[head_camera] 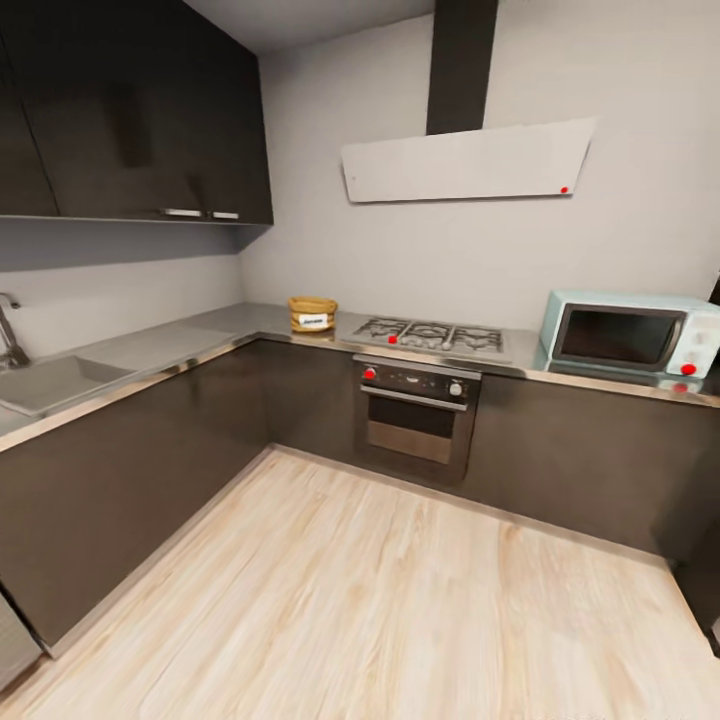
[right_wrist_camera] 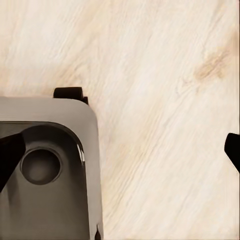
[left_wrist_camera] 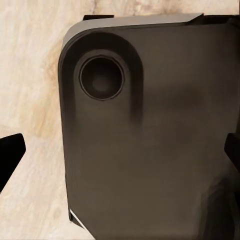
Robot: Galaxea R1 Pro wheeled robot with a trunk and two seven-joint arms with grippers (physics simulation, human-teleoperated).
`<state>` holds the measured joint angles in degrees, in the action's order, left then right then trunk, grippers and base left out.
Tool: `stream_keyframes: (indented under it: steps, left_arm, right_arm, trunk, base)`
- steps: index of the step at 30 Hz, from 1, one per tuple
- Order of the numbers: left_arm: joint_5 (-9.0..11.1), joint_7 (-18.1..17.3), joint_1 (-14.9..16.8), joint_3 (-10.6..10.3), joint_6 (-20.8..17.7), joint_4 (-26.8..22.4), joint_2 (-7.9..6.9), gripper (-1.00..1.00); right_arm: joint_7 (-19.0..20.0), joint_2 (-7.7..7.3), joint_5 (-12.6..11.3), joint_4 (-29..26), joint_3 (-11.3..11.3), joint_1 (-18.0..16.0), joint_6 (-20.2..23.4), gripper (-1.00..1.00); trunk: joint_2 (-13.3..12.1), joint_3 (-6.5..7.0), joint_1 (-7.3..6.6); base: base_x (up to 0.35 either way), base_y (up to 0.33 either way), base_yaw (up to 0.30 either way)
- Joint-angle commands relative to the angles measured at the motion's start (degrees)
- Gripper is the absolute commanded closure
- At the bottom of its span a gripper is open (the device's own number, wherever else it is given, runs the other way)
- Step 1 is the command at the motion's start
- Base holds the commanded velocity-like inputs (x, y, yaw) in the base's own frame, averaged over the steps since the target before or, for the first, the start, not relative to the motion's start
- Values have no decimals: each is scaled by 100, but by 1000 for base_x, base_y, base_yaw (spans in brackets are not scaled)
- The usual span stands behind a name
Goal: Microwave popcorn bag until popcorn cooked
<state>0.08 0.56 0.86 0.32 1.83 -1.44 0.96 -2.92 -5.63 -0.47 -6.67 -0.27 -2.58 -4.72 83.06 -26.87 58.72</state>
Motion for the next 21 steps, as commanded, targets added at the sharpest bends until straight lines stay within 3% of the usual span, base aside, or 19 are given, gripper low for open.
stream_keyframes:
  steps: [1, 21]
  left_arm:
    - [1, 6, 2, 3, 21, 3, 0, -100]
    - [10, 13, 4, 3, 27, -29, 0, -100]
  right_arm:
    - [-6, 4, -6, 8, 0, -6, -20, -100]
    - [-6, 10, -1, 0, 9, -7, -34, -100]
  trunk:
    - [2, -6, 1]
    - [2, -6, 1]
  base:
    - [163, -339, -300]
    - [169, -329, -300]
